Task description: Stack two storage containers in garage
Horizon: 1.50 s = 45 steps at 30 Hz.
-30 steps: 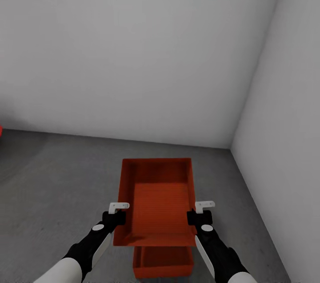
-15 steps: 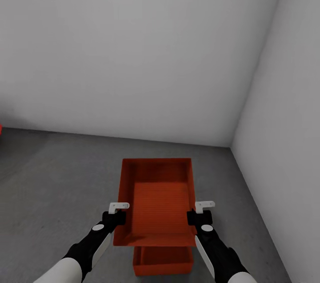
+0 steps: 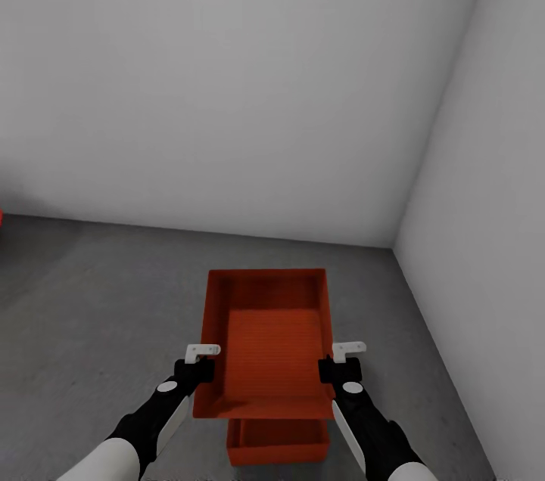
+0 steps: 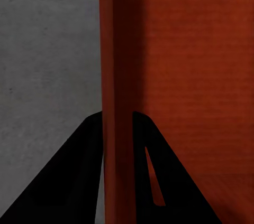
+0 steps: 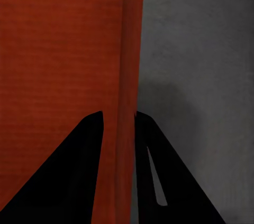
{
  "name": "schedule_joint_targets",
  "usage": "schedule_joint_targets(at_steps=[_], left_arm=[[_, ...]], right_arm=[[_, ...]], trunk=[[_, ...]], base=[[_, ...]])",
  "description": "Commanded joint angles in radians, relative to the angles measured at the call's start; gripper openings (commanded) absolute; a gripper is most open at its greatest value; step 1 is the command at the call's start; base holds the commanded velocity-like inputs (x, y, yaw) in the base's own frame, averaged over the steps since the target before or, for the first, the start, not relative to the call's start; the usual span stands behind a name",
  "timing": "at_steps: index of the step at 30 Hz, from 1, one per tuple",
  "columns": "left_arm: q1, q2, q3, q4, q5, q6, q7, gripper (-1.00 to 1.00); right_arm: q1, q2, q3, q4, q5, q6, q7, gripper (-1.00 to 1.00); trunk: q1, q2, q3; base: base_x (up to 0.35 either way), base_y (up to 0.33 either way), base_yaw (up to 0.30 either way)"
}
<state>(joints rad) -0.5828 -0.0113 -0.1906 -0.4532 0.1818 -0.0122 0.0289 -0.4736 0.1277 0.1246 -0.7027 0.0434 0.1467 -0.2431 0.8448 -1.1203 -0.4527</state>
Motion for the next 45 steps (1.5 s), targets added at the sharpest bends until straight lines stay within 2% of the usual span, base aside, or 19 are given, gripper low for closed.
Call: schedule_joint_targets(at_steps=[1, 11, 23, 36, 45], left_arm=[[0.0, -0.001, -0.039, 0.004, 0.015, -0.002, -0.007, -1.0], [0.0, -0.001, -0.039, 0.004, 0.015, -0.002, -0.007, -1.0], [0.0, -0.001, -0.039, 0.005, 0.014, -0.001, -0.008, -1.0], [0.0, -0.001, -0.039, 0.004, 0.016, -0.002, -0.009, -1.0], [0.0, -0.001, -0.039, 0.004, 0.015, -0.002, -0.01, -1.0]], right_arm=[[0.0, 0.029, 0.052, -0.023, 0.013, 0.002, 0.002, -1.0], [0.0, 0.029, 0.052, -0.023, 0.013, 0.002, 0.001, -1.0], [0.0, 0.029, 0.052, -0.024, 0.013, 0.002, 0.001, -1.0], [0.0, 0.029, 0.052, -0.024, 0.013, 0.002, 0.001, -1.0], [0.0, 0.029, 0.052, -0.024, 0.013, 0.002, 0.001, -1.0]], trunk=[[0.0, -0.001, -0.003], [0.0, -0.001, -0.016], [0.0, -0.001, -0.017], [0.0, -0.001, -0.017], [0.034, -0.064, -0.046]], base=[[0.0, 0.0, 0.0], [0.0, 0.0, 0.0], [0.136, 0.031, 0.0], [0.024, 0.003, 0.0], [0.0, 0.0, 0.0]])
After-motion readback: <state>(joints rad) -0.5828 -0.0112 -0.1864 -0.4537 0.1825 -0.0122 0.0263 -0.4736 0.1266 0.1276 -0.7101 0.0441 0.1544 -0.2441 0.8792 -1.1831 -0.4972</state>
